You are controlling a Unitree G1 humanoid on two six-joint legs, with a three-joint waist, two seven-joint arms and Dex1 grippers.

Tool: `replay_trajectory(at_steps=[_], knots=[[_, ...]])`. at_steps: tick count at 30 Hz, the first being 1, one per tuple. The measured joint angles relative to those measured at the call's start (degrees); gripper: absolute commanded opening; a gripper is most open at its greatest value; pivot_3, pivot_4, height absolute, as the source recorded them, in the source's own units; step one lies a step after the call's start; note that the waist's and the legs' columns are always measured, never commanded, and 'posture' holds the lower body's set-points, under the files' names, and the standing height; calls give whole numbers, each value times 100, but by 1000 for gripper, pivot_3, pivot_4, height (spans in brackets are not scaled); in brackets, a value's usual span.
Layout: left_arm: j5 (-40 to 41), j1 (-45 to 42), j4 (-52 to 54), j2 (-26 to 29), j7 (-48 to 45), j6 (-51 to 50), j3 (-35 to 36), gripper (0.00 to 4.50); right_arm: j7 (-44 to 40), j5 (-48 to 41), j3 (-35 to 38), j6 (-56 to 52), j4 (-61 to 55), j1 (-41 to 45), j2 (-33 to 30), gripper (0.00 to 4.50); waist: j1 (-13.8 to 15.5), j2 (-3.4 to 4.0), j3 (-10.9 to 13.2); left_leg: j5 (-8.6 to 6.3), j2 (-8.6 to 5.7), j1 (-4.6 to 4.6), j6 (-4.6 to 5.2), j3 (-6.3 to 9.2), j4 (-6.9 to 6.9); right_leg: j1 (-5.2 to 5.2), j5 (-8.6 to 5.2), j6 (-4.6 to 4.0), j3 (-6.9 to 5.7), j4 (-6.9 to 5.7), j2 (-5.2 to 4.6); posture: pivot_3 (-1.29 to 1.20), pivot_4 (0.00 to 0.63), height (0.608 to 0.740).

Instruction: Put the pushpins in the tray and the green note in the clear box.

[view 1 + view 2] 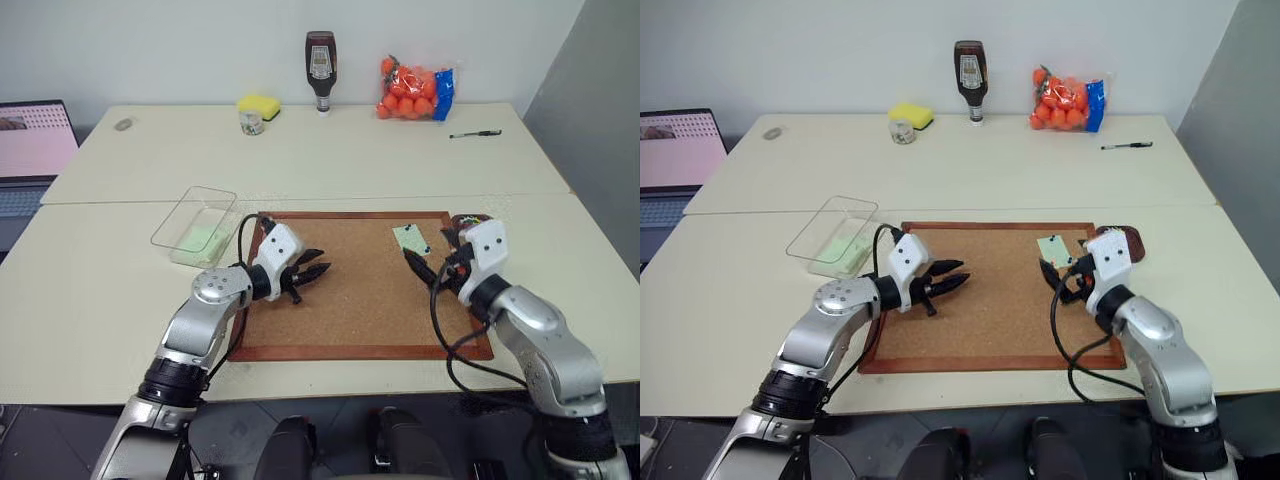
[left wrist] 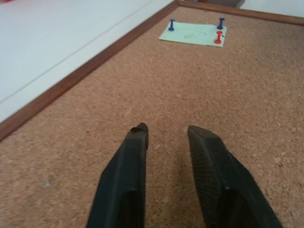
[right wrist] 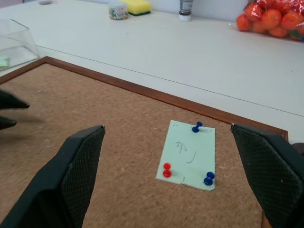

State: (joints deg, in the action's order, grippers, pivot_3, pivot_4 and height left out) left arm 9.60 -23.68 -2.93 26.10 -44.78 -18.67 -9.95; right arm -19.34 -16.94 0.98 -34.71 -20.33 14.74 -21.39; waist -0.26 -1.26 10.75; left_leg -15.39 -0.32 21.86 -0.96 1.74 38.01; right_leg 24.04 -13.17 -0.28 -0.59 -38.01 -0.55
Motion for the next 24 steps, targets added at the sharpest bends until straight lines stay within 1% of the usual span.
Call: replay_trajectory(at_steps=[1, 2, 3, 8, 12, 19, 24], knots=[[-26, -12, -25, 2, -3, -16, -14, 385, 38, 4, -4, -60, 120, 138, 41, 4500, -3, 0, 0, 0, 3, 1, 0, -1, 0, 1, 0, 0, 2, 0, 4, 0, 150, 740], [-69, -32, -54, 2, -14, -54, -59, 100, 95, 16, -4, -124, 308, 327, 71, 4500, -4, 0, 0, 0, 2, 1, 0, -2, -1, 2, 0, 0, 4, 0, 4, 0, 150, 740], [-84, -36, -71, 3, -23, -76, -81, 47, 119, 27, -3, -169, 408, 423, 93, 4500, -6, 0, 0, 0, 2, 1, 0, -2, -1, 2, 0, 0, 4, -1, 4, 0, 150, 740], [-183, -34, -182, -6, -8, -150, -105, 47, 317, 211, -9, -320, 1337, 1076, 218, 4500, -5, 0, 0, 0, 1, 2, 0, -6, 1, 2, 2, -1, 7, -1, 2, 0, 150, 740], [-201, -32, -165, -43, 28, -215, -105, 47, 256, 303, -61, -138, 2126, 1485, 293, 4500, -7, 1, 0, 0, 1, 0, 1, -7, 1, 2, 2, -2, 6, -2, 2, 0, 150, 740], [-213, 26, -80, -45, 46, -233, -98, 47, 64, 491, -168, 249, 3129, 1809, 428, 4500, -16, 1, 0, 1, 1, 0, 1, -9, 1, 2, 4, -3, 9, -2, 0, 0, 150, 740], [-246, 62, 2, -46, 71, -260, -97, 47, -15, 637, -231, 558, 3602, 1991, 523, 4500, -23, 1, 0, 1, 2, 1, 1, -9, 0, 3, 5, -5, 10, -2, 0, 0, 150, 740]])
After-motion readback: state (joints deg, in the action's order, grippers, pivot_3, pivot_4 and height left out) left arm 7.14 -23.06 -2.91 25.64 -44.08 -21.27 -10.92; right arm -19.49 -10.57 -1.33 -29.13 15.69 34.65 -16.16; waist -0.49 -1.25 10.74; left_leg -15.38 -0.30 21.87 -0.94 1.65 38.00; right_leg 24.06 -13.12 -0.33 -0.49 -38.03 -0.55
